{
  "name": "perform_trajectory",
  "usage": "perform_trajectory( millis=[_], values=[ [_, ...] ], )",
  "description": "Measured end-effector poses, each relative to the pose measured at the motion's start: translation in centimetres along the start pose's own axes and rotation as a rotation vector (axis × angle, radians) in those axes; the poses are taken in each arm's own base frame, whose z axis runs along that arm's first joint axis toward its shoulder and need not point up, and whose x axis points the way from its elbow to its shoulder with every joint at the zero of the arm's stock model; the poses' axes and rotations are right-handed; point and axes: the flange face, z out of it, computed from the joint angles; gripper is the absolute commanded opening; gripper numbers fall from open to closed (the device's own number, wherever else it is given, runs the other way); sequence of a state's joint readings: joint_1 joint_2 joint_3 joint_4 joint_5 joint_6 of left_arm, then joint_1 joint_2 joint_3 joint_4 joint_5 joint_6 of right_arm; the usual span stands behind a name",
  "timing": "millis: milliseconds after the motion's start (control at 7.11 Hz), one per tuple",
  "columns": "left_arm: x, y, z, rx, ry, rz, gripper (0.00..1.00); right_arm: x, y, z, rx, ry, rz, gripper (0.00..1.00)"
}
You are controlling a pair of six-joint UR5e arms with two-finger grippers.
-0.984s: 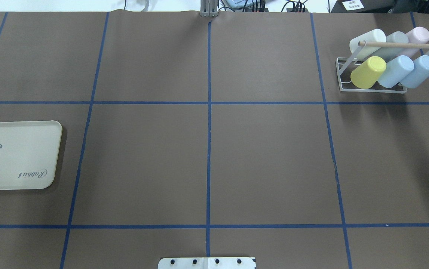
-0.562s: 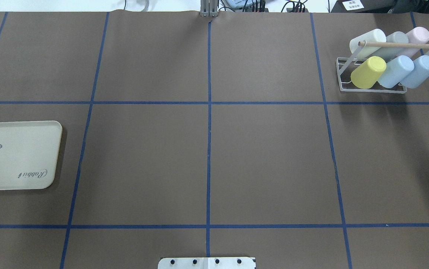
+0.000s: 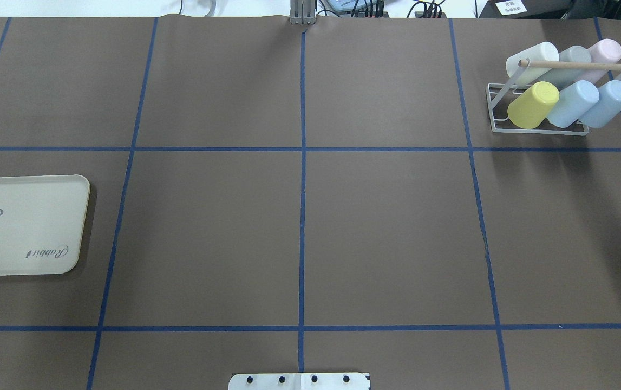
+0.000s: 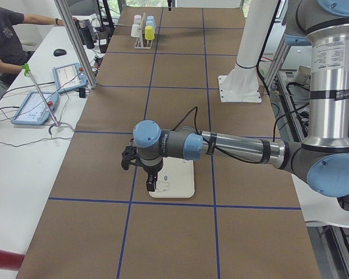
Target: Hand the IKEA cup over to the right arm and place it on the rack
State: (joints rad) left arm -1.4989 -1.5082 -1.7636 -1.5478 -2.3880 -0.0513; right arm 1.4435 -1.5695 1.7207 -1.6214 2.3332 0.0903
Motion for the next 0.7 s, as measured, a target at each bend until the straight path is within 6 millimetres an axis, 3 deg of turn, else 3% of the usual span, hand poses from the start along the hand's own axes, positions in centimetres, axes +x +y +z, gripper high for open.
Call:
perform_trajectory(
  millis=[703],
  values=[
    [0.18,-0.19,-0.14,0.005,0.001,0.005,1.00,0.65,0.43,0.68,-0.015,-0.003,0.013,0.99]
  ],
)
